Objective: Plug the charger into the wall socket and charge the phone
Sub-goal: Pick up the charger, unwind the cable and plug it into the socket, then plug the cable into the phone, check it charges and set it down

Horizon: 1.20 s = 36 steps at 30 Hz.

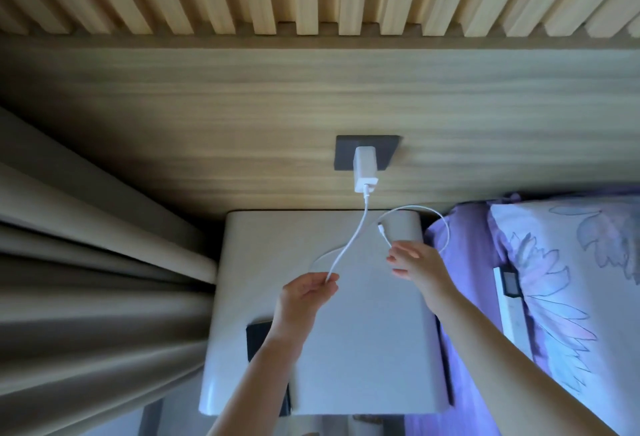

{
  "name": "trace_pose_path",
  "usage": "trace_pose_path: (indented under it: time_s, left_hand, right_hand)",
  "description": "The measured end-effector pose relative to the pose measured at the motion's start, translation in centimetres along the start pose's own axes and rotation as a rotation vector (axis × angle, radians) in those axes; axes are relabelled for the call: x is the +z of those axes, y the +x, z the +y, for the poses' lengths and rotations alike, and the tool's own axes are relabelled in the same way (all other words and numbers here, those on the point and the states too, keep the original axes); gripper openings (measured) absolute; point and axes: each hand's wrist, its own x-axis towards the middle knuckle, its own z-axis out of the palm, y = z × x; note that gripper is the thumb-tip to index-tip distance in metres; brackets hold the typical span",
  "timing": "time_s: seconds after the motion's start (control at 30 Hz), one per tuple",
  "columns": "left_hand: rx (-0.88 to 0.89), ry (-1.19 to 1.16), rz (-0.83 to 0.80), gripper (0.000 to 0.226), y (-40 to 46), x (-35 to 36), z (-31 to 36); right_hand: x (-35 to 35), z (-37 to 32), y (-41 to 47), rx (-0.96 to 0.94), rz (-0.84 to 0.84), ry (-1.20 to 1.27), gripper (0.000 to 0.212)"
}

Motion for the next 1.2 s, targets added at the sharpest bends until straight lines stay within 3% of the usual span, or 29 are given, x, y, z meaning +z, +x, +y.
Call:
trace_pose_path:
  time_s: [0.2, 0.37, 0.47, 0.63, 0.8, 0.9, 1.03, 1.2]
  left_hand:
    - [0.056, -0.063, 0.033, 0.015, 0.8, 0.3, -1.9]
    - [0.078, -0.092, 0.039, 0.017, 1.5, 0.3, -2.9]
    - [0.072, -0.085, 0.025, 0.018, 1.6, 0.5, -3.2]
    - [0.062, -0.092, 0.021, 0.017, 1.4, 1.0, -3.5]
    - [0.060, -0.114, 0.032, 0.014, 1.1, 1.0, -4.3]
    - [0.053, -0.143, 0.031, 0.017, 0.7, 0.3, -5.2]
    - [0.050, -0.072, 0.120, 0.024, 0.2, -1.7, -7.1]
    - [-0.049, 0.010, 0.177, 0.026, -0.3, -4.2, -10.1]
  right_hand:
    - [1.0, 3.3, 4.9, -0.191, -0.003, -0.732, 0.048]
    - [1.9, 4.7, 7.2, -0.135, 0.077, -1.072, 0.046]
    - [2.3, 6.2, 6.2, -0.084, 0.040, -1.200, 0.043]
    - [2.3, 7.9, 4.7, -0.211, 0.099, -1.306, 0.031]
    - [2.4, 10.0, 2.8, -0.287, 0.037, -1.421, 0.027]
    - [3.0, 11.4, 1.2, -0.273, -0.021, -1.268, 0.021]
    - [4.4, 12.2, -2.4, -0.190, -0.182, -0.704, 0.009]
    - [6.6, 13.0, -6.8, 0.084, -0.359, -0.112, 0.020]
